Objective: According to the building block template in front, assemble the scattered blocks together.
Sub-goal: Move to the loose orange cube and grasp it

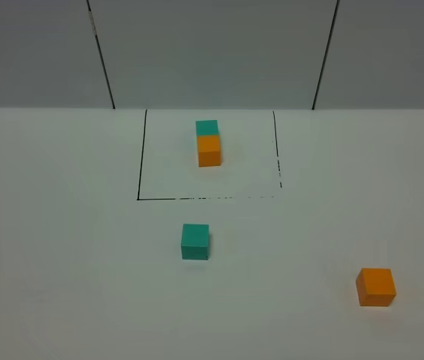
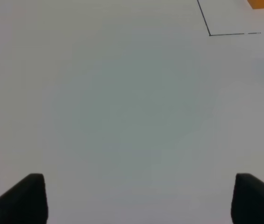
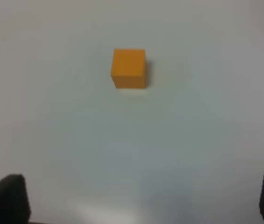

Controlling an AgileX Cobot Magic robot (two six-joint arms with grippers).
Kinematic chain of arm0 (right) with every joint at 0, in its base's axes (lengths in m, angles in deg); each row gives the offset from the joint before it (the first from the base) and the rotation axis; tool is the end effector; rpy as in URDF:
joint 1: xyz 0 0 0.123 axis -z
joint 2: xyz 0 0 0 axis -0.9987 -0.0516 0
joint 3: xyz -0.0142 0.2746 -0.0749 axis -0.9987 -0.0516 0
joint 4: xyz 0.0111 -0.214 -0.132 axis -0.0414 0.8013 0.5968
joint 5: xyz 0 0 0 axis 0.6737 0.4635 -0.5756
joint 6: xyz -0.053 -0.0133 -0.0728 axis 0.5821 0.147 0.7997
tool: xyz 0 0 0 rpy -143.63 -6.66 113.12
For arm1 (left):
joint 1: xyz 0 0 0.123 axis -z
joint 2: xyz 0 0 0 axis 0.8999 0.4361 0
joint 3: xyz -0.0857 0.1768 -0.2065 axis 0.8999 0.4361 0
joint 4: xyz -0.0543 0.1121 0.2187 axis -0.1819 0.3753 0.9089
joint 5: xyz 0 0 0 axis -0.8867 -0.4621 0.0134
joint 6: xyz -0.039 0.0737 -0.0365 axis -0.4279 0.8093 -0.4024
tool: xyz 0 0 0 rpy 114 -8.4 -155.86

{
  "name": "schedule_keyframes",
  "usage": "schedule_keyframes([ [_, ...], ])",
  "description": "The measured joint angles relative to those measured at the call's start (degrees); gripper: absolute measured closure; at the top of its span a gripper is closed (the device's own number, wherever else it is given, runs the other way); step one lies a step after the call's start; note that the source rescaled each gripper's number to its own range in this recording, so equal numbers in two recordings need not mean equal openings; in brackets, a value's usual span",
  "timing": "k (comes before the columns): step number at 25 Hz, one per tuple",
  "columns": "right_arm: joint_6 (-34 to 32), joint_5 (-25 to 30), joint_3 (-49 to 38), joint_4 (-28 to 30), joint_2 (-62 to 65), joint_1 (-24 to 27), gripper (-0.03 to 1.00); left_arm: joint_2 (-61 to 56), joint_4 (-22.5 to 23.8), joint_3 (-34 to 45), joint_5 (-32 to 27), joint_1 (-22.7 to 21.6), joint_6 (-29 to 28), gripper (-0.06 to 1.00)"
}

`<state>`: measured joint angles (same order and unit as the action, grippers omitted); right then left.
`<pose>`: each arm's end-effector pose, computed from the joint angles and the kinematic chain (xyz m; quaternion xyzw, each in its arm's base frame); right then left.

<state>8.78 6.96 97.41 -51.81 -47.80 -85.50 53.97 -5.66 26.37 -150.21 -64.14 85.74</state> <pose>0.0588 0.0069 0.2856 -0.0084 0.9359 0.0367 0.3502 -0.0068 -0.0053 0.2789 0.0319 0.8507 -0.0146 0.5245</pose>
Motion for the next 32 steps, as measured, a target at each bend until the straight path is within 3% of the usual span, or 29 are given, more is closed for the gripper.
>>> schedule_keyframes([
  [9,-1.37,-1.49,13.3,-8.21,-37.13,0.0,-0.03,0.0,-0.02,0.0,0.0,0.0,0.0,0.25],
  [14,-3.39,-7.02,15.86,-9.31,-50.9,-0.36,-0.03,0.0,-0.02,0.0,0.0,0.0,0.0,0.25],
  [19,-8.64,-12.55,16.18,-4.73,-59.95,-6.67,-0.03,0.0,-0.02,0.0,0.0,0.0,0.0,0.25],
  [24,-15.87,-13.94,19.73,1.96,-67.76,-12.75,-0.03,0.0,-0.07,0.0,0.0,0.0,0.0,0.25],
  [32,-19.62,-15.79,24.84,7.22,-76.53,-13.95,-0.03,0.0,-0.07,0.0,0.0,0.0,0.0,0.25],
])
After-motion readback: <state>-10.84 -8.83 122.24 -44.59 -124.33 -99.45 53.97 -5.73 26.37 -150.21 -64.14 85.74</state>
